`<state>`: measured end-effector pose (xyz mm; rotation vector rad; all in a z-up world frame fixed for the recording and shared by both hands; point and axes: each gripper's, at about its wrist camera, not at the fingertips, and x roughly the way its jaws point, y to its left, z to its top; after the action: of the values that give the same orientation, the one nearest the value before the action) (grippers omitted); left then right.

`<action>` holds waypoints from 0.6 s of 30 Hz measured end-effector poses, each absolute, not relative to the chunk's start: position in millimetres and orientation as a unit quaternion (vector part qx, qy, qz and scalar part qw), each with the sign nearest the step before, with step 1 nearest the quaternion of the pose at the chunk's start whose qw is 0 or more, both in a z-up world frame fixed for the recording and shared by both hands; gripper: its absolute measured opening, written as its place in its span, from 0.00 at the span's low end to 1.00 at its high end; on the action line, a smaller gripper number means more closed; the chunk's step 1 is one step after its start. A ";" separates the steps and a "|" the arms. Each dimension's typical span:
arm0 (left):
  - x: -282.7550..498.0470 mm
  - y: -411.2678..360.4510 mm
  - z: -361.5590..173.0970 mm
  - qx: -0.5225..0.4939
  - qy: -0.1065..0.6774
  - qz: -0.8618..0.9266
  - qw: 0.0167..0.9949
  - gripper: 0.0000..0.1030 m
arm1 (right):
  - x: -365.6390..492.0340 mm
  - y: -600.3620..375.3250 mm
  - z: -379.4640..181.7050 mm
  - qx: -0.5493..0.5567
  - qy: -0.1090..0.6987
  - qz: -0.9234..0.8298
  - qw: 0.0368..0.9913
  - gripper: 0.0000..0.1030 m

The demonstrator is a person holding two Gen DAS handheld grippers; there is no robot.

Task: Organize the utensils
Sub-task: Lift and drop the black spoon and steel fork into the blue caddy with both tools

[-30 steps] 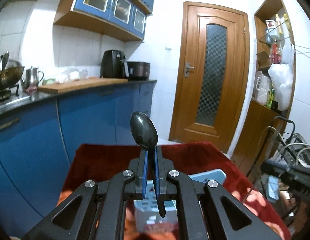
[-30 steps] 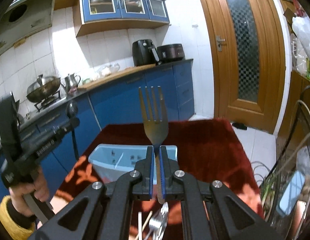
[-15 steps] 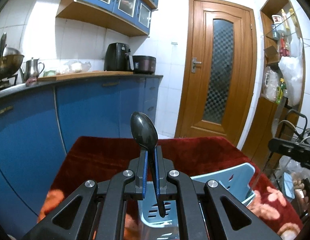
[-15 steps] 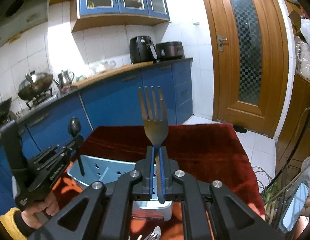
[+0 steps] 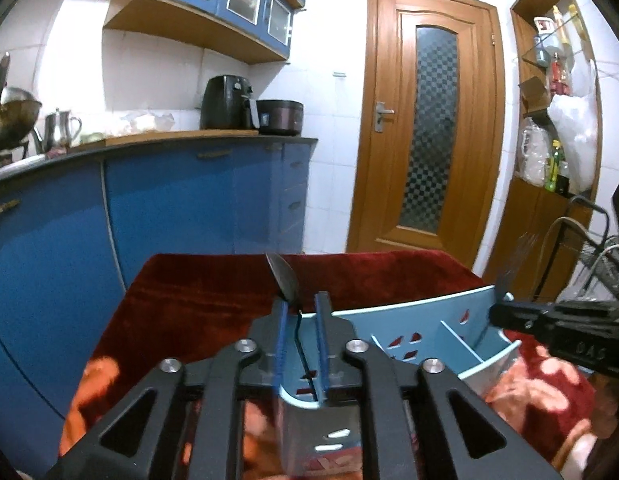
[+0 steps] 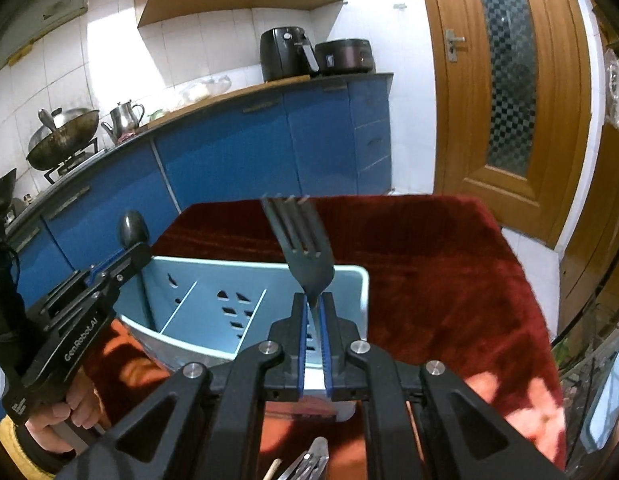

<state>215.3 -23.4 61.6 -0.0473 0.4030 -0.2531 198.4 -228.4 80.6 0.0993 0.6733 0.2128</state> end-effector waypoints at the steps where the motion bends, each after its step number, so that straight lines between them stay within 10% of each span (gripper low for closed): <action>1: 215.4 -23.8 62.6 -0.024 0.200 -0.128 0.971 0.25 | 198.1 -228.5 79.8 0.050 0.330 0.108 0.937 0.10; 4: 210.8 -26.5 65.0 -0.015 0.200 -0.127 0.971 0.42 | 194.4 -227.1 81.6 0.050 0.321 0.111 0.939 0.24; 18: 187.0 -16.5 75.9 -0.022 0.228 -0.138 0.964 0.43 | 161.3 -225.9 97.4 0.054 0.294 0.122 0.946 0.25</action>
<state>187.0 -16.5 75.9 -0.0440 0.4614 -0.2803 161.3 -225.9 97.4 0.1101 0.5991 0.2490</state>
